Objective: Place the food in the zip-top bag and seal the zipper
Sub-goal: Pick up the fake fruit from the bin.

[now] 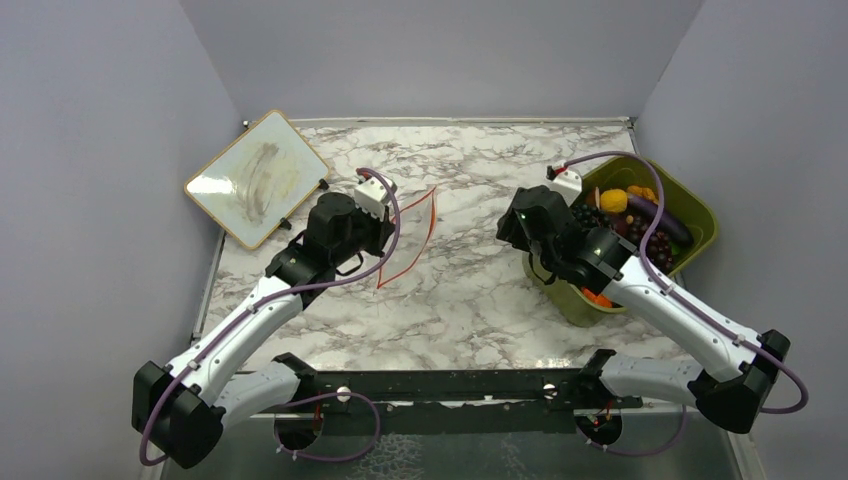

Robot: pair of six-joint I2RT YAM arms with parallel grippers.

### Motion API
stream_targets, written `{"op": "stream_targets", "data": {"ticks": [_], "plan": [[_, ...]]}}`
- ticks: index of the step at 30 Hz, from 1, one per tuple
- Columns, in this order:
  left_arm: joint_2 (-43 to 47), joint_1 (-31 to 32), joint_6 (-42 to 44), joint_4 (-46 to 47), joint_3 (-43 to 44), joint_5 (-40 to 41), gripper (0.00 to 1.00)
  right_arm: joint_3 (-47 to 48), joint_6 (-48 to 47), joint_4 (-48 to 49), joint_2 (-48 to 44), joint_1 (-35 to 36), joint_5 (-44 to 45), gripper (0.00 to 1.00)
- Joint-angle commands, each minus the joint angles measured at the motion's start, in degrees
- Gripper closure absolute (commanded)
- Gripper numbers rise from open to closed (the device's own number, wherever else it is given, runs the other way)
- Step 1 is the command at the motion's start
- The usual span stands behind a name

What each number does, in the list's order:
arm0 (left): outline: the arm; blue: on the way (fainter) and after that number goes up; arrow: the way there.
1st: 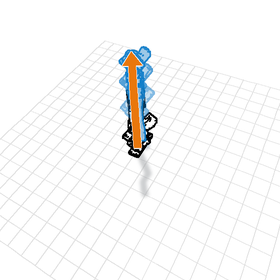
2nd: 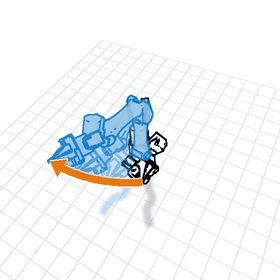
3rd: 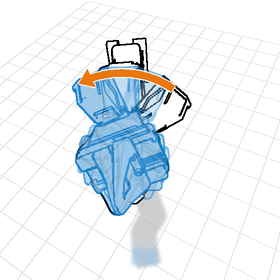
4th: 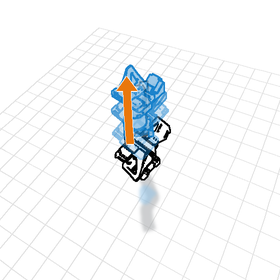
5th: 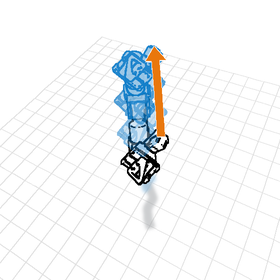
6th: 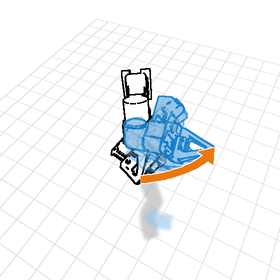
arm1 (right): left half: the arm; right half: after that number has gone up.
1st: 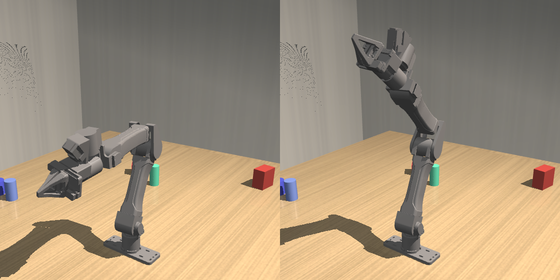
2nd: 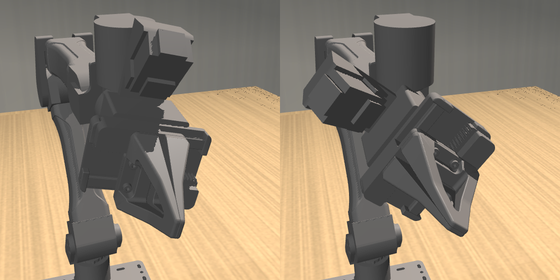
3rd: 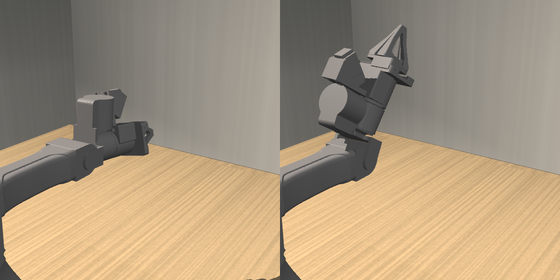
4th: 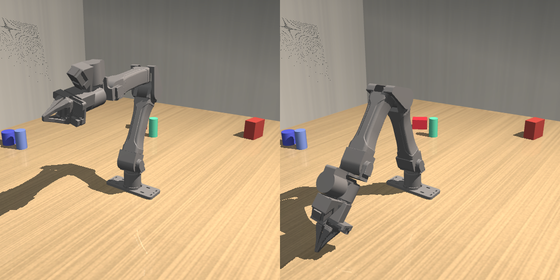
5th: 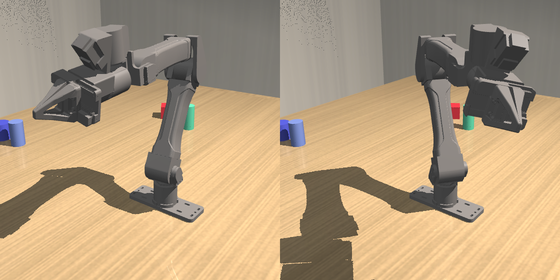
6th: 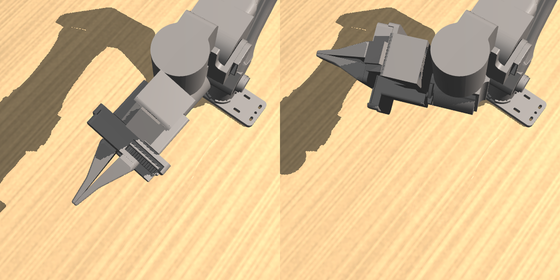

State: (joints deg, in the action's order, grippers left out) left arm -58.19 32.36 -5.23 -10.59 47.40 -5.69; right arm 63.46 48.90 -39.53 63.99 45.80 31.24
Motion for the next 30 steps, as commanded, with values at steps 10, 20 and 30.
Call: {"op": "stream_targets", "data": {"ticks": [10, 20, 30], "plan": [[0.71, -0.02, 0.59, 2.63, -0.72, -1.49, 1.00, 7.95, 2.61, -17.35, 2.06, -7.41, 13.14, 0.40], [1.39, -0.02, 0.06, 2.68, -0.55, -3.27, 1.00, 5.87, 4.62, -20.68, 4.01, -23.95, 4.88, 0.37], [2.22, -0.02, 0.27, 2.46, -0.70, -1.63, 1.00, 5.96, 12.52, -29.51, 4.61, -27.63, 6.66, 0.11]]}}
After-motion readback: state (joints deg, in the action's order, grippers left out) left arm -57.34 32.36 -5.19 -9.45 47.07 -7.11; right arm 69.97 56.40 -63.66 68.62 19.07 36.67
